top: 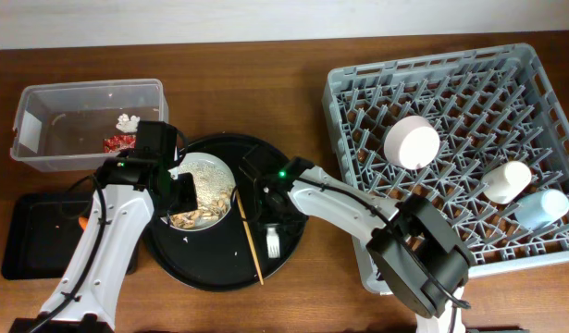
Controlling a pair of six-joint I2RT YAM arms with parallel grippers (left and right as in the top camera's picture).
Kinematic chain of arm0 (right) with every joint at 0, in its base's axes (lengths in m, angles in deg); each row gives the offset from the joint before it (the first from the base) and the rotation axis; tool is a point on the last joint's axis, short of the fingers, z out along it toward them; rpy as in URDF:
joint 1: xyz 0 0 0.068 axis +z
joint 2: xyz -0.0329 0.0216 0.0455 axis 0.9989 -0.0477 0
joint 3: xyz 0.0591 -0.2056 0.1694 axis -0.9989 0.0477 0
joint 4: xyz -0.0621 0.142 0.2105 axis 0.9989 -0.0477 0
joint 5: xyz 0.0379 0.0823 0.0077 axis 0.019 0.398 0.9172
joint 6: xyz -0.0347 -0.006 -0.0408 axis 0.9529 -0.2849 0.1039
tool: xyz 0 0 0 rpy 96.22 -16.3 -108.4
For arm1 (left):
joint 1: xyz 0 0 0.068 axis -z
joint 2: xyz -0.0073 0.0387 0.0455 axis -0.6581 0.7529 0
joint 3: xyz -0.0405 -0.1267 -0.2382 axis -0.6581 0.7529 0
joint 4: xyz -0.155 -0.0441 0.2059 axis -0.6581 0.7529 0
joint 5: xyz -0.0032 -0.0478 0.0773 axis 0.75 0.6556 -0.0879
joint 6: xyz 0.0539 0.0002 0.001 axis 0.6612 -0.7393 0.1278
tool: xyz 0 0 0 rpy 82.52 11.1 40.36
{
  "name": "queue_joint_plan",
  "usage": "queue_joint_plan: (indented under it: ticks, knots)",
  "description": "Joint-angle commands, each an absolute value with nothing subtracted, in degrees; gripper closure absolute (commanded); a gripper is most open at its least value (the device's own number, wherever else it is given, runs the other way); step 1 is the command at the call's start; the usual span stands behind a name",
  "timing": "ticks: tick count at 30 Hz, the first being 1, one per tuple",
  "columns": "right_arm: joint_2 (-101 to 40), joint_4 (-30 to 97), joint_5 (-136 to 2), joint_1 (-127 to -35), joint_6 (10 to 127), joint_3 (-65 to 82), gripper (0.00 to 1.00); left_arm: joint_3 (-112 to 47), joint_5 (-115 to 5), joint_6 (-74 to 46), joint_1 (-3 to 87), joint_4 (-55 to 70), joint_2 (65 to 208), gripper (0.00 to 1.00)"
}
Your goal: Sort waste into correct bins and load items into the dishwasher rack
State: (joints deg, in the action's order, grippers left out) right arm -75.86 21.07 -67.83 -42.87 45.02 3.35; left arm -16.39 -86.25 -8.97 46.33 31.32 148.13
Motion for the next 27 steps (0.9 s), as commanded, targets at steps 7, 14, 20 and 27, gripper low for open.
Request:
queue_joint_plan:
  ticks: [7, 14, 20, 27]
  knots:
    - [-78.1, 20.7, -66.4, -42.3, 47.5, 4.4, 0.96, -15.9, -85.9, -9.7, 46.0, 31.4, 147.7, 0.51]
    - [-76.1, 18.1, -65.0, -42.3, 47.8, 4.3, 0.62, -15.9, -85.9, -9.7, 46.0, 31.4, 147.7, 0.51]
    - [-71.1, 16.1, -64.9, -42.3, 46.7, 4.3, 0.53, -15.9, -85.9, -9.7, 46.0, 31.4, 147.7, 0.51]
    - [-71.1, 14.3, -65.0, -39.7, 43.9, 4.3, 0.54, -15.9, -85.9, -9.7, 46.0, 31.4, 147.7, 0.51]
